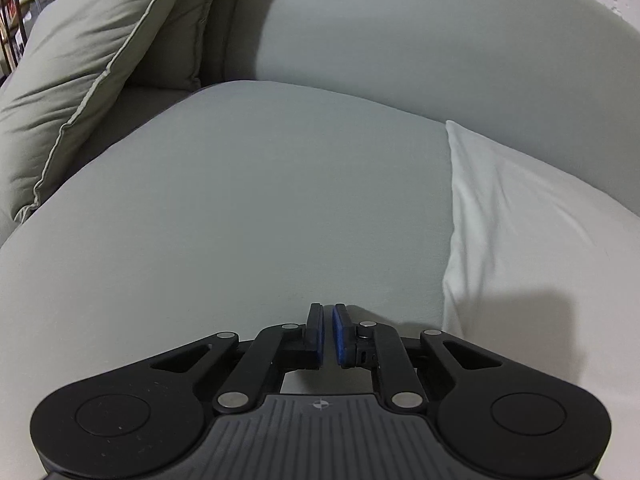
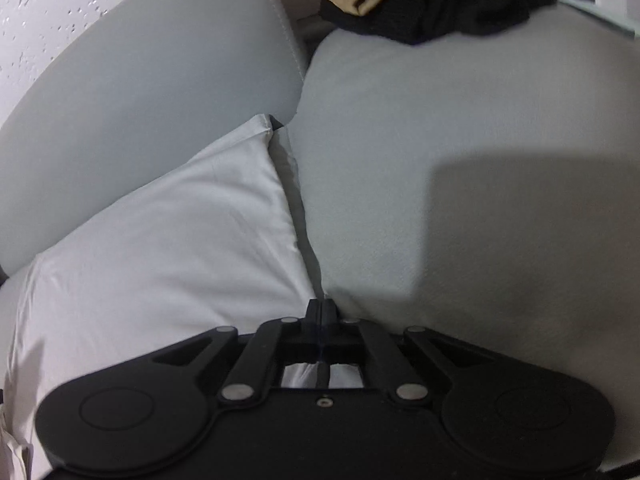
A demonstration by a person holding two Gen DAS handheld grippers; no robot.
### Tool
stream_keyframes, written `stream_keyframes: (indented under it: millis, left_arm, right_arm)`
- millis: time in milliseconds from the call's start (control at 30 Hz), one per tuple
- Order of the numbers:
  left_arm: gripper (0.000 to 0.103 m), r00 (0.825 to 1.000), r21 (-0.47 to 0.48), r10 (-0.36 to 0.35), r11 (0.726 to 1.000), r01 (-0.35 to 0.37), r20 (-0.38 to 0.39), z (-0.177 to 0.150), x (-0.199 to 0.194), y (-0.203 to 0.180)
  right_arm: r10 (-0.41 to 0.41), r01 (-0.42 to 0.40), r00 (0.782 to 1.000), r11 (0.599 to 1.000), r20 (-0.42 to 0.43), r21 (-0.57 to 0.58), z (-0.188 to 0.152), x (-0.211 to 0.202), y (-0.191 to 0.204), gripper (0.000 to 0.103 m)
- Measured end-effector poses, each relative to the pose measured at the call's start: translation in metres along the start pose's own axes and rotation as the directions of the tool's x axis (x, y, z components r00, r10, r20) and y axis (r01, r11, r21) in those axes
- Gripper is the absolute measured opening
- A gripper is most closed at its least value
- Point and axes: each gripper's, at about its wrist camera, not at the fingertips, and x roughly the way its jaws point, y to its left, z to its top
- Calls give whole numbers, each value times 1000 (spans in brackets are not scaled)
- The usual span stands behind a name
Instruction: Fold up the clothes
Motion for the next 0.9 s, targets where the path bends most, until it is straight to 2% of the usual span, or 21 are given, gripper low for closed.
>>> stream_keyframes:
  millis: [67, 100, 267, 400, 500, 567, 600, 667, 700, 733, 767, 800, 833, 867, 900]
  left_arm:
    - [13, 999, 19, -38, 999, 38, 31, 2, -13, 0]
    - [13, 996, 31, -67, 997, 66, 51, 3, -19, -2]
    - [13, 970, 98, -222, 972, 212, 103, 12, -36, -32]
    - [14, 962, 190, -259, 952, 239, 84, 15, -20, -83]
    - [15, 969, 216, -242, 950, 227, 41, 19, 11, -105]
    - [15, 982, 232, -188, 957, 177, 26, 20, 35, -111]
    - [18, 986, 223, -160, 964, 147, 41, 20, 44, -108]
    - [18, 992, 163, -89, 984, 74, 88, 22, 55, -96]
    - [18, 994, 109, -37, 994, 25, 105, 25, 58, -90]
    - [28, 994, 70, -19, 997, 12, 109, 28, 59, -84]
    - [29, 994, 38, -19, 999, 15, 107, 30, 60, -78]
    - [29, 994, 40, -6, 999, 1, 110, 31, 59, -75]
    - [23, 993, 59, 15, 998, -22, 115, 32, 57, -75]
    - [12, 993, 74, 16, 997, -25, 121, 32, 51, -74]
    - [12, 992, 86, 7, 996, -18, 127, 32, 44, -73]
  right_arm:
    - [28, -29, 999, 999, 31, 31, 1, -15, -1, 15]
    - [46, -49, 998, 998, 47, 47, 1, -22, -2, 17]
    - [124, -136, 988, 983, 94, 127, 14, -37, -8, 17]
    - [154, -168, 984, 971, 91, 170, 25, -15, 3, 17]
    - [224, -230, 973, 964, 58, 135, 31, 16, 19, 18]
    - [294, -293, 956, 951, 9, 95, 34, 39, 30, 18]
    - [289, -289, 957, 954, 14, 73, 35, 46, 31, 16]
    - [270, -271, 962, 962, 34, 29, 37, 59, 33, 3]
    - [217, -221, 974, 974, 69, 46, 39, 63, 26, 1]
    - [149, -159, 983, 983, 112, 94, 42, 65, 15, 0]
    - [91, -112, 986, 982, 142, 149, 44, 67, 3, 0]
    - [93, -120, 985, 976, 145, 184, 47, 70, -7, 0]
    - [86, -110, 986, 979, 140, 171, 49, 69, -5, 0]
    - [76, -96, 988, 984, 135, 152, 51, 68, -1, 0]
    - [53, -68, 990, 991, 133, 115, 52, 64, 5, 3]
